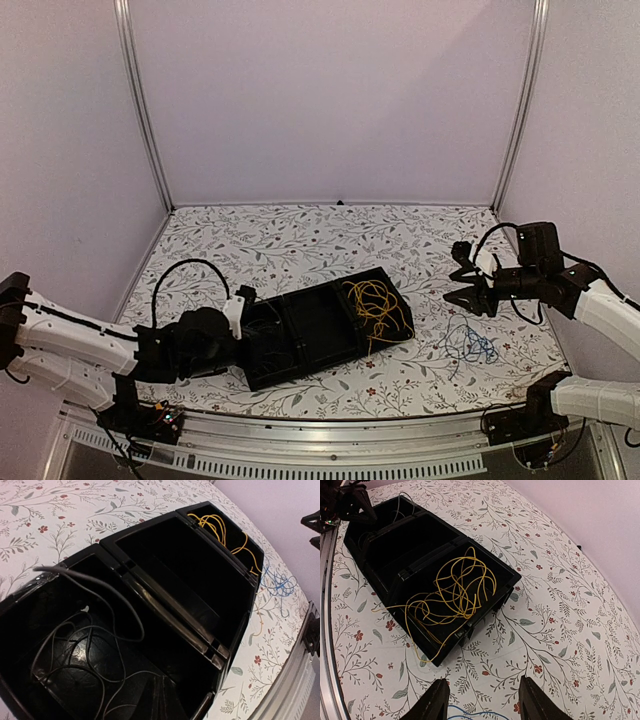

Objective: Untangle the cables

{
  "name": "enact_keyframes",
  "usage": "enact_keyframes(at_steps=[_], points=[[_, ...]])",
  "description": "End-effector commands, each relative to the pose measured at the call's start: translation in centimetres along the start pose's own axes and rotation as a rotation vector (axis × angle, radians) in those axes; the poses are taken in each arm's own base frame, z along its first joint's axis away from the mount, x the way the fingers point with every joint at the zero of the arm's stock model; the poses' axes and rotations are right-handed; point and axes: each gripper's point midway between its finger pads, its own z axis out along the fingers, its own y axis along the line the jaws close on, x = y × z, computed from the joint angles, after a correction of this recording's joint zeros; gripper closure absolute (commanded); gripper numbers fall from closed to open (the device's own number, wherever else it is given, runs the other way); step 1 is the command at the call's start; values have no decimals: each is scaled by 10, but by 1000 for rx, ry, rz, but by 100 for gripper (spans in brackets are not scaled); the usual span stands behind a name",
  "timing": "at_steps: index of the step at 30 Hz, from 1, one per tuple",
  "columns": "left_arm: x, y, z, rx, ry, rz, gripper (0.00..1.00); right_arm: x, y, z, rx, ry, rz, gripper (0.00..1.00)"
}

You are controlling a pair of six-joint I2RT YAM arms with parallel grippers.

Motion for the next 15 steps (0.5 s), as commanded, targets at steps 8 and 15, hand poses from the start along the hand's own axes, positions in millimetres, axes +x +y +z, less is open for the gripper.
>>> enact_keyframes(at_steps=[8, 15], points=[[2, -6, -20, -62, 51, -29, 99, -3, 1, -3, 3, -17, -8, 48], [-50, -7, -52, -113, -76, 13, 69, 24, -7, -10, 62, 153, -26, 51]])
